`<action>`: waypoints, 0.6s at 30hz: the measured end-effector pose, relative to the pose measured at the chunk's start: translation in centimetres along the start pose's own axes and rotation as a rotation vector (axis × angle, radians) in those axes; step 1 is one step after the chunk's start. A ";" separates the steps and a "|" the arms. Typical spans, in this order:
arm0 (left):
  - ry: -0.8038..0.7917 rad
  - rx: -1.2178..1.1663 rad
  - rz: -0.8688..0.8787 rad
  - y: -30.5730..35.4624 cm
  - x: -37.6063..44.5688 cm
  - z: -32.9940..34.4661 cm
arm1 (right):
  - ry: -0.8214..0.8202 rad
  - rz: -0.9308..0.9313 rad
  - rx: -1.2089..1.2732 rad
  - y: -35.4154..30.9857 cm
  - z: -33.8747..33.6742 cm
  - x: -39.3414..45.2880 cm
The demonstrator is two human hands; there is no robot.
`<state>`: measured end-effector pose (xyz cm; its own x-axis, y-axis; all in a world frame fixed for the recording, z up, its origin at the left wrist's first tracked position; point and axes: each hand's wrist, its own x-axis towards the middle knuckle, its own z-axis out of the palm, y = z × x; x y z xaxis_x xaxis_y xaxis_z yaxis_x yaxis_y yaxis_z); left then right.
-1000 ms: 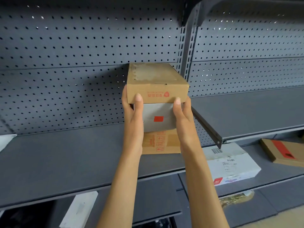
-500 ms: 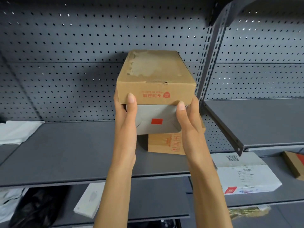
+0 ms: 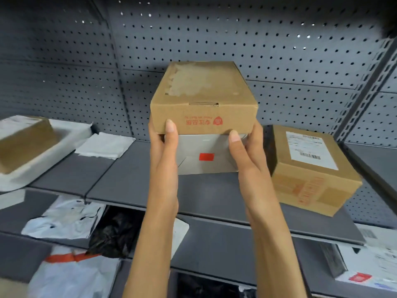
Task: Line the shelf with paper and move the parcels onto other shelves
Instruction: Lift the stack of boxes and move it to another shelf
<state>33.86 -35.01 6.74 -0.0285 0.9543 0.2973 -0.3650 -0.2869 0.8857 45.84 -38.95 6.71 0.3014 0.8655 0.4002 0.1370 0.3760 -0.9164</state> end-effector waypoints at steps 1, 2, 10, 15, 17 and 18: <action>0.022 0.002 0.002 0.5 0.2 -1.5 | -0.019 -0.003 0.003 -0.1 1.7 0.0; 0.041 0.005 0.010 1.1 0.4 -3.3 | -0.037 -0.003 0.008 -0.3 3.6 0.0; 0.216 0.046 0.088 6.4 2.8 -17.5 | -0.180 -0.011 0.098 -1.4 19.2 -1.0; 0.313 0.105 0.115 8.8 4.2 -27.5 | -0.274 -0.026 0.156 -1.5 29.3 -2.4; 0.342 0.119 0.135 9.9 4.4 -31.0 | -0.314 -0.027 0.186 -1.5 33.0 -2.9; 0.357 0.128 0.154 10.5 4.5 -32.6 | -0.333 -0.022 0.203 -1.6 34.7 -3.2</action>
<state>-0.42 -31.02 5.80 -0.4035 0.8618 0.3074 -0.2132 -0.4152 0.8844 11.88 -30.79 6.75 -0.0265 0.9039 0.4269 -0.0590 0.4249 -0.9033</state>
